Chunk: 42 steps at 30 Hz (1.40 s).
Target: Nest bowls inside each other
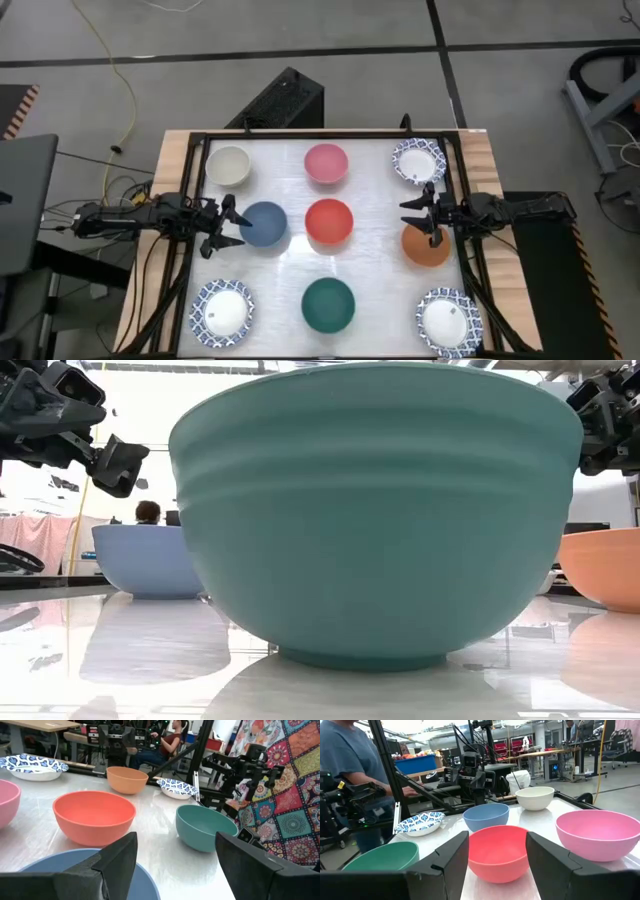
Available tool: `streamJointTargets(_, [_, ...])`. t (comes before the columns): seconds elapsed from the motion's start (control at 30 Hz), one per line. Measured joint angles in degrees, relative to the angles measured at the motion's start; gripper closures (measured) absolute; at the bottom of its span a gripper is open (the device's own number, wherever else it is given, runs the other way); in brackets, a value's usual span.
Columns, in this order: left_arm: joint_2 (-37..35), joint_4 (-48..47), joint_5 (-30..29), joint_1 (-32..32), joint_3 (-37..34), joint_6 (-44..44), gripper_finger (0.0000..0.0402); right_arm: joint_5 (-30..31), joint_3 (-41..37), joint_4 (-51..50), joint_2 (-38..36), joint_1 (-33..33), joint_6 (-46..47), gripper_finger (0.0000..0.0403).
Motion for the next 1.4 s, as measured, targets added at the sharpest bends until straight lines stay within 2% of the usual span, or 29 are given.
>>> streamJointTargets(1.4, [0.0, 0.47, 0.04, 0.0, -0.05, -0.68, 0.0145, 0.0, 0.01, 0.01, 0.0, 0.0, -0.02, 0.0184])
